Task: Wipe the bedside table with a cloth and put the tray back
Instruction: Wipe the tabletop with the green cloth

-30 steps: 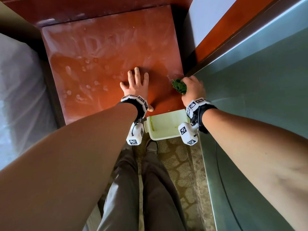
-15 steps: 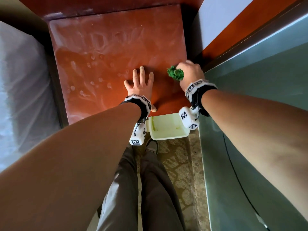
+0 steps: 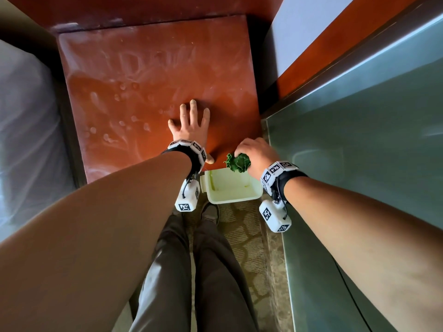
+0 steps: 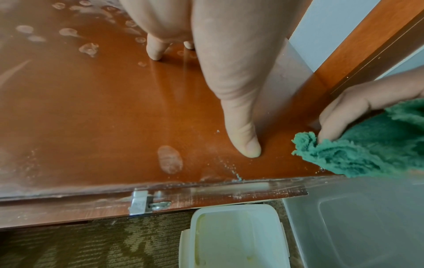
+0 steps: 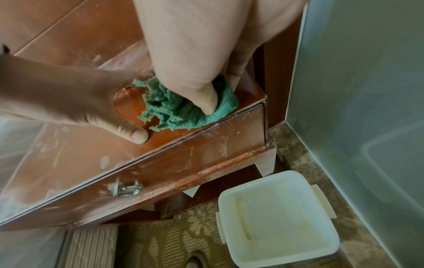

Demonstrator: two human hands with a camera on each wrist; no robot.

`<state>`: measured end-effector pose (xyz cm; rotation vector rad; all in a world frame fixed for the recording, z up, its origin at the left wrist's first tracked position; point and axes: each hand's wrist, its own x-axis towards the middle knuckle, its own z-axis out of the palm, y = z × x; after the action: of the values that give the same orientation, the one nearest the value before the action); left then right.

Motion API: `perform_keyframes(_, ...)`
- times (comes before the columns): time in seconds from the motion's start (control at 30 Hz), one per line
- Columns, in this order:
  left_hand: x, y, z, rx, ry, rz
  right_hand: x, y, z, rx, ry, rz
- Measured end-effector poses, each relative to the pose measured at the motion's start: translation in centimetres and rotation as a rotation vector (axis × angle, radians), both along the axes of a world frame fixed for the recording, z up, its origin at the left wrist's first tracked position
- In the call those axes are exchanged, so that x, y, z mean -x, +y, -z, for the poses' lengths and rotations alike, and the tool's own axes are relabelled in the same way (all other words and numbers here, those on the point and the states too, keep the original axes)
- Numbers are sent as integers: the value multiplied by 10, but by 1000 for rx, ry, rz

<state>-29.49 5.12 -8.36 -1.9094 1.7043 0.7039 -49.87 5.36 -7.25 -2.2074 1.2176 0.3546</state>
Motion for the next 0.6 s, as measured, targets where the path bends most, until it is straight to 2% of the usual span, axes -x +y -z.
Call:
perform_keyframes(0.1, 0, 1, 1, 12, -2, 2, -2, -3, -3, -42, 17, -5)
perform_keyframes(0.23, -1, 0, 2, 20, -5, -8, -14, -1, -8, -137, 45, -101)
perform_keyframes(0.33, 0, 0, 3, 26, -7, -7, -24, 5, -7, -121, 18, -87)
perform_keyframes(0.47, 0, 0, 2, 15, 3, -8, -21, 10, -4, -67, -50, 67)
perform_keyframes(0.6, 0, 0, 1, 16, 19, -5, -4, 1, -3, 40, -15, 326)
